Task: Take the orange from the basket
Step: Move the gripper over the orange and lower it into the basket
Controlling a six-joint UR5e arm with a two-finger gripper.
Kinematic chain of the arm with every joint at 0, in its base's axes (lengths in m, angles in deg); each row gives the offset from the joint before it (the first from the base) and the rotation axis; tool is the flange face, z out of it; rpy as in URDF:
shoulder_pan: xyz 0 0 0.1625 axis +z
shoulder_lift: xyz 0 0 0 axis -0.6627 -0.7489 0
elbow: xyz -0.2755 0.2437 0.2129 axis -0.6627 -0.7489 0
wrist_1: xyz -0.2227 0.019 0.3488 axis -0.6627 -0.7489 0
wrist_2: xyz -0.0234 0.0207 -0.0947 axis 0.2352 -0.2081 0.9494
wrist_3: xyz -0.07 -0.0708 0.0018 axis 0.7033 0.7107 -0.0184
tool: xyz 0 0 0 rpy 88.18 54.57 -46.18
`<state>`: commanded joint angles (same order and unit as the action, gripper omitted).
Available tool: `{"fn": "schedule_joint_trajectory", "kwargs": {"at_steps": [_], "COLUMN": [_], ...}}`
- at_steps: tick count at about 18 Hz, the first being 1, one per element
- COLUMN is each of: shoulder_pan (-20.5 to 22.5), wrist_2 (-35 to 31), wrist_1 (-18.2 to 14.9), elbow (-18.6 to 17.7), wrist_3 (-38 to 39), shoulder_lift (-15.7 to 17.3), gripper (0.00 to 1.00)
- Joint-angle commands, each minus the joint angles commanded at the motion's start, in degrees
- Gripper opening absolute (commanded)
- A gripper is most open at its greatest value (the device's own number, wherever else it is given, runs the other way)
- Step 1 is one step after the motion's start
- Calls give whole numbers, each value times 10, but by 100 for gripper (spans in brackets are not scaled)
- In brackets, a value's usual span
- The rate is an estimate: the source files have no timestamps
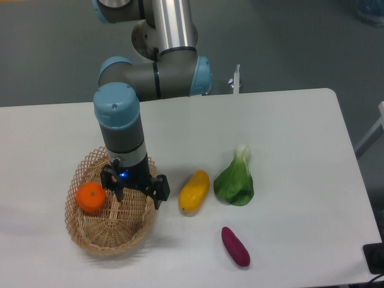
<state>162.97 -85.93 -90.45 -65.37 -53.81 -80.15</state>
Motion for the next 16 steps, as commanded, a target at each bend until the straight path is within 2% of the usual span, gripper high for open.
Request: {"fn": "schedule_joint_trajectory", "kwargs": {"at_steps": [6, 12, 14, 16], "shoulder_pan": [-16, -39, -53, -56], "wrist_2": [5, 51, 56, 66], "wrist_1": [-3, -11, -40, -40], "elbow": [-3, -18, -25, -32], "wrist_3": [2, 29, 30, 40], "shoulder_lift": [2, 4, 6, 0], "gripper": [100, 100, 100, 100]}}
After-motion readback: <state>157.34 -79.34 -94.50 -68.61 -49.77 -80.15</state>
